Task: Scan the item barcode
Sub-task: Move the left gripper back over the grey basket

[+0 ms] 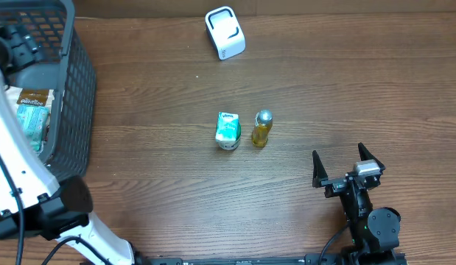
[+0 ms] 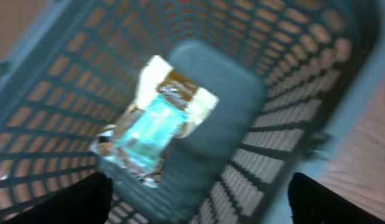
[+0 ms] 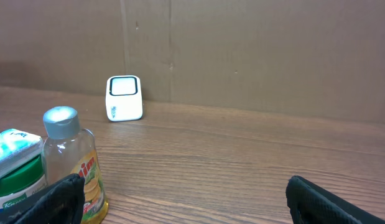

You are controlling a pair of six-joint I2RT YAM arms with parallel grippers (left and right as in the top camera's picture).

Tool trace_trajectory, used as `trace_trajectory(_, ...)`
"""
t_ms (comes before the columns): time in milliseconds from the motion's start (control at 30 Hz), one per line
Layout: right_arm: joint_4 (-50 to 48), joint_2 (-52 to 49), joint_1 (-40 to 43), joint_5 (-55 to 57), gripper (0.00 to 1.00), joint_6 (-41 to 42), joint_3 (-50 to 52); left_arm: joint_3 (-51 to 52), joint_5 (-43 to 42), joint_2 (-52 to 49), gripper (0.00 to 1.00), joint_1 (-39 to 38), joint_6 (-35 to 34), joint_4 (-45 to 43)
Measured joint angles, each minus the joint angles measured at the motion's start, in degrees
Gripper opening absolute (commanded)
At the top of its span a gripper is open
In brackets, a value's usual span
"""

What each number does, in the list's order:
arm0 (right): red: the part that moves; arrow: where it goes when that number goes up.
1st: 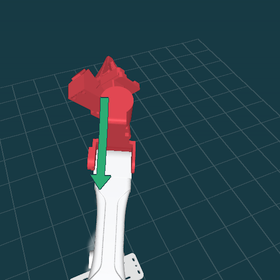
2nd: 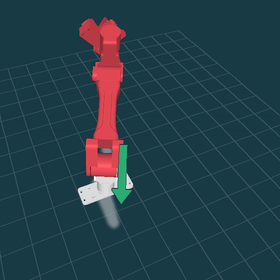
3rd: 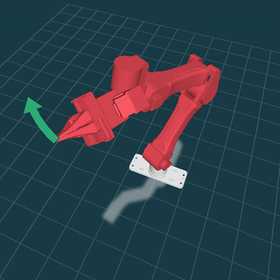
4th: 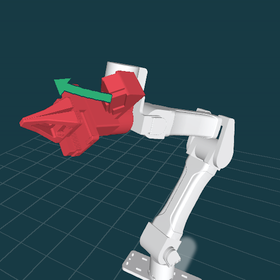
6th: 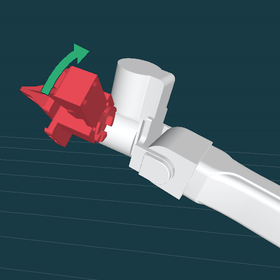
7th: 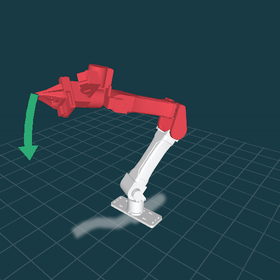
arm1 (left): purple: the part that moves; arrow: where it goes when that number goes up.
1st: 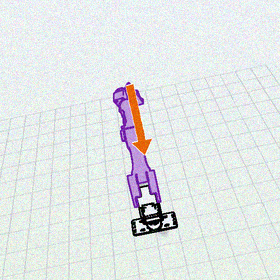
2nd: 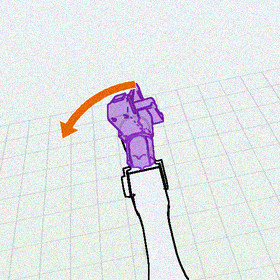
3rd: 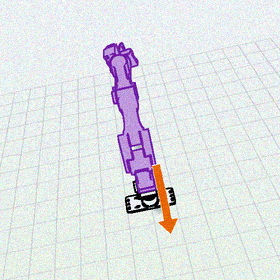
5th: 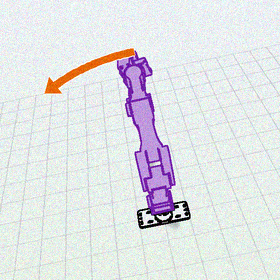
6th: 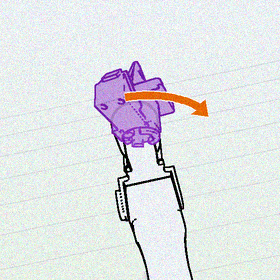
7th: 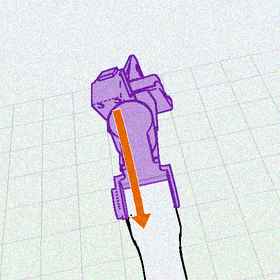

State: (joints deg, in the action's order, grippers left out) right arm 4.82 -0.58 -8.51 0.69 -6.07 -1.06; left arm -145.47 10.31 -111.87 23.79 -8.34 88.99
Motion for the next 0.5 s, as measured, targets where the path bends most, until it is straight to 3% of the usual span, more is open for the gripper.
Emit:
trace_trajectory(167, 0.02, 0.00, 0.00, 0.00, 1.00, 0.04, 0.00, 2.49, 0.46, 0.00, 0.91, 5.86, 1.49, -0.66)
trace_trajectory(500, 0.00, 0.00, 0.02, 0.00, 1.00, 0.04, 0.00, 25.16, 0.63, -0.70, 0.91, 14.64, 1.90, -8.87)
